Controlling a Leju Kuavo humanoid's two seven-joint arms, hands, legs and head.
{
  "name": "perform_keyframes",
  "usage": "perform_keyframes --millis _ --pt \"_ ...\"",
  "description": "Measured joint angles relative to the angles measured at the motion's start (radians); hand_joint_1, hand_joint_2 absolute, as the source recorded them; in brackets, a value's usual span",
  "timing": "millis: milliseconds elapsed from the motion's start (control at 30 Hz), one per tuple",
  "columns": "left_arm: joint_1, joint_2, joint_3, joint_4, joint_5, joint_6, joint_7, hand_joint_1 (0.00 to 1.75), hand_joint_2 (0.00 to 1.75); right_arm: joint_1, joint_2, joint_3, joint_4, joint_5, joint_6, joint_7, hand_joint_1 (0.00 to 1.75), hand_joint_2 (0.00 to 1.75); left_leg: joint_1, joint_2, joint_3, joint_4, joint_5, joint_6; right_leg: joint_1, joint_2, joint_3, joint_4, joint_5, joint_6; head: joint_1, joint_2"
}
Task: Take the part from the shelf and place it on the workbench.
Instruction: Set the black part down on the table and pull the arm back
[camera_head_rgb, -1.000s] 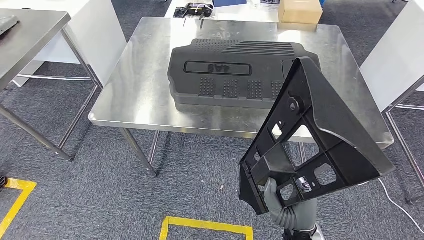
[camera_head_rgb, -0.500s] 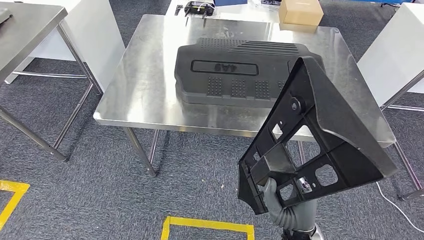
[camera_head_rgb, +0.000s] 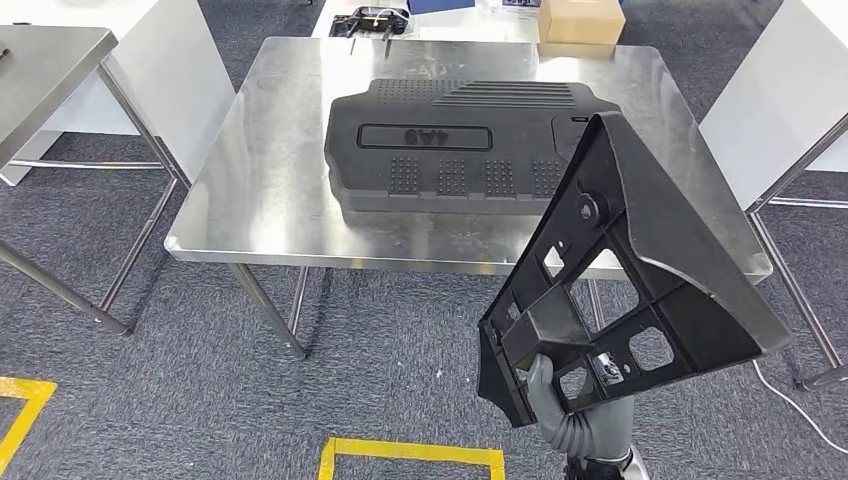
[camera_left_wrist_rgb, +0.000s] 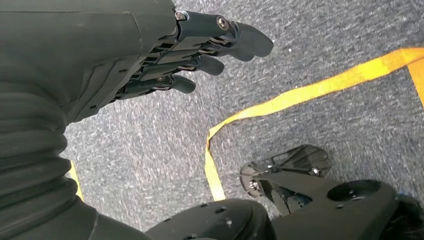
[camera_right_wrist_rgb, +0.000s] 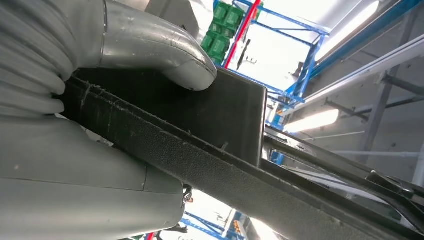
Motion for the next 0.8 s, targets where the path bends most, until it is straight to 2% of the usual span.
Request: perform_keyframes --millis 67,100,133,200,267,300,367,433,467,500,567,633,700,767,800 --pt "0.000 0.001 0.000 0.000 0.000 0.000 0.000 0.00 1.75 0.000 0.000 0.000 0.000 0.000 0.000 0.000 1.66 1.75 0.009 -0.005 0.057 -0.120 0.063 -0.006 -0.003 0.008 0.003 0.005 -0.006 0.008 0.000 0.000" --pt "0.000 0.000 0.000 0.001 0.000 0.000 0.000 0.00 1.75 0.000 0.000 0.000 0.000 0.000 0.000 0.000 1.66 1.75 0.011 -0.010 0.082 -0.174 0.082 -0.006 -0.001 0.011 0.001 0.011 -0.010 0.015 -0.002 0.000" --pt "-0.001 -0.001 0.000 0.001 0.000 0.000 -0.001 0.00 1.75 0.000 0.000 0.000 0.000 0.000 0.000 0.000 1.66 1.75 0.011 -0.015 0.096 -0.204 0.090 -0.004 0.001 0.013 -0.001 0.015 -0.013 0.022 -0.003 0.000" --pt "-0.002 -0.004 0.000 0.001 0.000 0.000 -0.002 0.00 1.75 0.001 0.000 0.000 0.000 0.001 0.000 0.000 1.66 1.75 0.006 -0.020 0.097 -0.216 0.089 0.009 0.004 0.017 -0.006 0.015 -0.013 0.033 -0.003 0.000" --pt "-0.002 -0.004 0.000 0.001 0.000 0.000 -0.003 0.00 1.75 0.002 0.000 0.001 0.000 0.001 0.000 0.000 1.66 1.75 0.003 -0.016 0.096 -0.218 0.092 0.025 0.000 0.015 -0.012 0.017 -0.017 0.039 -0.001 0.000" --pt "-0.003 -0.003 0.000 0.001 0.000 0.000 -0.003 0.00 1.75 0.001 0.000 0.000 0.000 0.002 0.000 0.000 1.66 1.75 0.003 -0.015 0.096 -0.220 0.094 0.033 -0.001 0.011 -0.023 0.039 -0.029 0.040 0.001 0.000" --pt "-0.003 -0.003 0.000 0.001 0.000 0.000 -0.004 0.00 1.75 0.001 0.000 0.000 0.000 0.004 0.000 0.000 1.66 1.75 0.000 -0.011 0.094 -0.222 0.096 0.045 0.000 0.003 -0.075 0.143 -0.076 0.032 0.003 0.000" --pt "-0.002 -0.003 0.000 0.001 0.000 0.000 -0.004 0.00 1.75 0.001 0.000 0.000 0.000 0.006 0.000 0.000 1.66 1.75 -0.004 -0.007 0.092 -0.222 0.096 0.050 0.001 0.002 -0.140 0.270 -0.120 0.026 0.004 0.000" --pt "-0.002 -0.003 0.000 0.001 0.000 0.000 -0.004 0.00 1.75 0.001 0.000 0.000 0.000 0.006 0.000 0.000 1.66 1.75 -0.006 -0.004 0.092 -0.222 0.096 0.050 0.002 0.002 -0.155 0.298 -0.125 0.028 0.004 0.000" --pt "-0.002 -0.003 0.000 0.001 0.000 -0.001 -0.004 0.00 1.75 0.001 0.000 0.000 0.000 0.006 0.000 0.000 1.66 1.75 -0.006 -0.003 0.092 -0.222 0.096 0.050 0.003 0.002 -0.151 0.285 -0.114 0.033 0.004 0.000" --pt "-0.002 -0.004 0.000 0.001 0.000 -0.001 -0.004 0.00 1.75 0.001 -0.001 0.000 0.000 0.006 0.000 0.000 1.66 1.75 -0.007 -0.001 0.094 -0.222 0.096 0.050 0.006 -0.004 -0.088 0.161 -0.064 0.041 0.005 0.000" --pt "-0.002 -0.004 0.000 0.001 0.000 -0.001 -0.006 0.00 1.75 0.000 -0.001 0.000 0.000 0.006 0.000 0.000 1.66 1.75 -0.011 0.000 0.096 -0.221 0.094 0.045 0.013 -0.014 -0.032 0.046 -0.026 0.038 0.004 0.000" --pt "-0.002 -0.004 0.000 0.001 0.000 -0.001 -0.007 0.00 1.75 0.000 -0.002 0.000 0.000 0.006 0.000 0.000 1.66 1.75 -0.014 0.001 0.100 -0.224 0.093 0.036 0.020 -0.014 -0.022 0.019 -0.017 0.028 0.003 0.000" --pt "-0.002 -0.004 0.000 0.001 0.000 -0.001 -0.007 0.00 1.75 0.001 -0.002 0.000 -0.001 0.006 0.000 0.000 1.66 1.75 -0.011 0.003 0.102 -0.225 0.091 0.026 0.015 -0.010 -0.014 0.012 -0.012 0.017 0.003 0.000" --pt "-0.002 -0.004 0.000 0.001 0.000 -0.001 -0.007 0.00 1.75 0.001 -0.002 0.000 -0.002 0.006 0.000 0.000 1.66 1.75 -0.010 0.003 0.098 -0.211 0.079 0.021 0.011 -0.009 -0.008 0.008 -0.008 0.011 0.002 0.000"
